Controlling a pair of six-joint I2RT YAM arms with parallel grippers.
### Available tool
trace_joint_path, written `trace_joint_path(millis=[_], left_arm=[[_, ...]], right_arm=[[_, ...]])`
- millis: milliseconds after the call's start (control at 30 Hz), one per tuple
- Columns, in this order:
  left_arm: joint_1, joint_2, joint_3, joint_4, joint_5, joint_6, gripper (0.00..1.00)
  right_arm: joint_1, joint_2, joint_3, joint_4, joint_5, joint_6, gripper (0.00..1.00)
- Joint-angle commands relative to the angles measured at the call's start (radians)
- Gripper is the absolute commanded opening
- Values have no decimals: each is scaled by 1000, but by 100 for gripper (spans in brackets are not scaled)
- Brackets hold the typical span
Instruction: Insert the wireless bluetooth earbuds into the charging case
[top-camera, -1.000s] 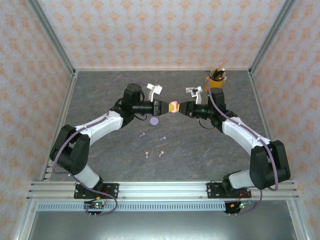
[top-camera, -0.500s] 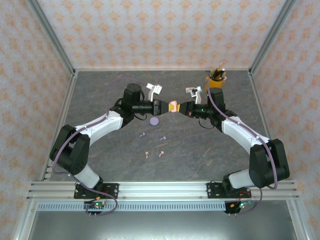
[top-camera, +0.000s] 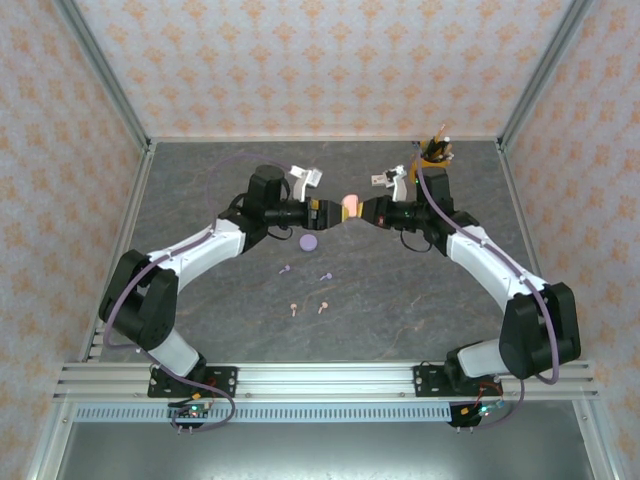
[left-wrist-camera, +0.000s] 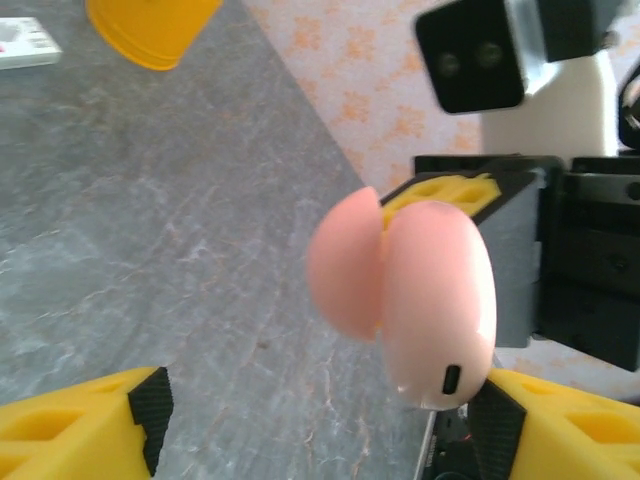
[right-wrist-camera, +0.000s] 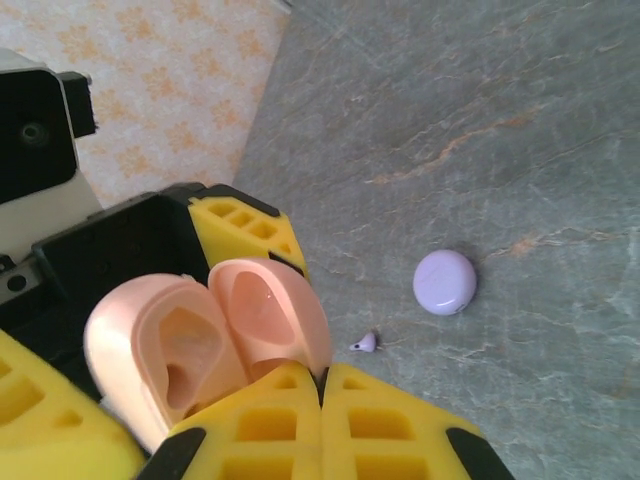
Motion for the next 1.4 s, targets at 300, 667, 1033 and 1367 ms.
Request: trace_joint_path(millis=[300, 667, 1033, 1367], left_arm=[[45, 13, 410, -674, -473, 363, 100], [54, 83, 539, -797, -491, 490, 100], [65, 216, 743, -1056, -41, 699, 98], [65, 299, 803, -1177, 114, 789, 92]], right_arm=[[-1, 41, 140, -169, 256, -177, 0], [14, 41, 98, -83, 376, -367, 0], [60, 88, 182, -187, 340, -591, 0], [122, 102, 236, -262, 335, -645, 0]])
